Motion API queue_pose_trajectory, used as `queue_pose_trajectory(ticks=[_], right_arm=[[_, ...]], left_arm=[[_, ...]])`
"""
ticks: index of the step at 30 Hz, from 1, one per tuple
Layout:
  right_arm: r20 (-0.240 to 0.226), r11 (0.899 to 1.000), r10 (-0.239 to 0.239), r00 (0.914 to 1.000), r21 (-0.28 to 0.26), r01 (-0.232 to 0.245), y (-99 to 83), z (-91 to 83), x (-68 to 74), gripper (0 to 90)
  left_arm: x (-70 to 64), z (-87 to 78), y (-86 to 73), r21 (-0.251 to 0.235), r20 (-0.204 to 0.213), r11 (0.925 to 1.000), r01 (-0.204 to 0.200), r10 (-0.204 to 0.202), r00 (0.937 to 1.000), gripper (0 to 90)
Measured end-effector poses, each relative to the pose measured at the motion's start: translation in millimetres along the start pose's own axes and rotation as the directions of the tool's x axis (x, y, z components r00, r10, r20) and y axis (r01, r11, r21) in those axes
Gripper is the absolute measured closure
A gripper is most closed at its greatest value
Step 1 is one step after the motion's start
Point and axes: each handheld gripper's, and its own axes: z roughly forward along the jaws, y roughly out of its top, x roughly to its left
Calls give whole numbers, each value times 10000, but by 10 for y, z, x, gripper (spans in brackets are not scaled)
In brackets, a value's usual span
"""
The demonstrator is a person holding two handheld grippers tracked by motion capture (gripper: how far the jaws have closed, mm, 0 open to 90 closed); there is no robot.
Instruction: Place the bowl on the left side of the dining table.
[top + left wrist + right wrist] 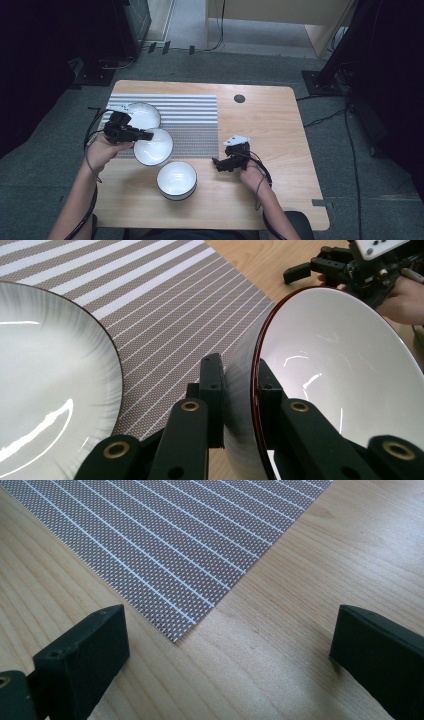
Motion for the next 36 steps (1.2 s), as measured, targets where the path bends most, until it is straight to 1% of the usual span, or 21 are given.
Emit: queue_pose_trajectory(ticks=[6,10,14,30,36], right_arm=[[-1,10000,-2,10000,-1,2,0,0,0,16],[2,10000,-4,10000,-1,4,0,0,0,16],[4,10000,-2,10000,0,2,0,0,0,16],[-3,10000,-2,10000,2,2,0,0,0,16],[3,10000,-1,10000,5,1,0,0,0,16]], left_arm=[[51,20,-15,2,-65,9999,101,-101,9999,805],[70,38,-18,106,-106,9999,82,-81,9999,805],[117,58,-34,84,-82,9997,212,-211,9997,806],[238,89,-58,77,-309,9993,378,-375,9988,807],[299,104,-61,65,-326,9987,515,-512,9982,807]])
